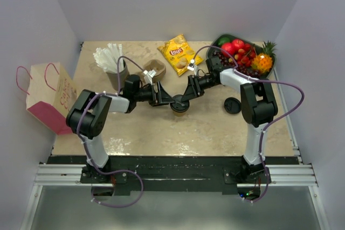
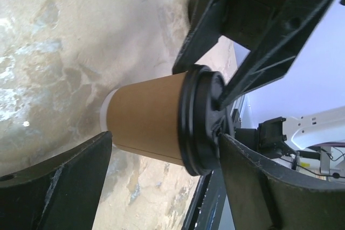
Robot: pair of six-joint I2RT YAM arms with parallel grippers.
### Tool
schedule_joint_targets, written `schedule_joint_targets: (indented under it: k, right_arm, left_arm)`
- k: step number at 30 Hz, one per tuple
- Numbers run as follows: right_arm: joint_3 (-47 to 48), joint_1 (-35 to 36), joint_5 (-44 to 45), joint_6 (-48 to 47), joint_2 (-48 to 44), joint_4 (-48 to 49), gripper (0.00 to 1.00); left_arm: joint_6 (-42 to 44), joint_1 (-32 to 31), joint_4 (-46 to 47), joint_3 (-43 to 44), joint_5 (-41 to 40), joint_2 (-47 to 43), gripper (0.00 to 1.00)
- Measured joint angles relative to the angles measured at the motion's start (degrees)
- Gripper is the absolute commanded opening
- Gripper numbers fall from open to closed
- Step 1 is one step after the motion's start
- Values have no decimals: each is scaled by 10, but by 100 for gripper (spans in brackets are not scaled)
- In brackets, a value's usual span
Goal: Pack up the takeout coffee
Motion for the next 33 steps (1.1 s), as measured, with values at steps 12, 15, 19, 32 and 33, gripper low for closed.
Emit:
schedule_joint_targets:
  k: [12,15,19,32,33]
  right_arm:
    - [11,-5,-32,-7,26,-6,53]
    - [11,-6,-39,-10,29,-6,53]
    - [11,-6,-43,-12,29,-5,53]
    - [-12,-5,-48,-5,21,21,72]
    - [-15,-5,-49,-5,19,22,73]
  left_arm:
    - [-25,1,31,-3,11,37,81]
    - [-35,3,46,-5,17,46,81]
    - [-35,5,63,-4,26,55,80]
    - [-15,5,67,-3,36,49,82]
    - [-15,5,66,-3,37,48,82]
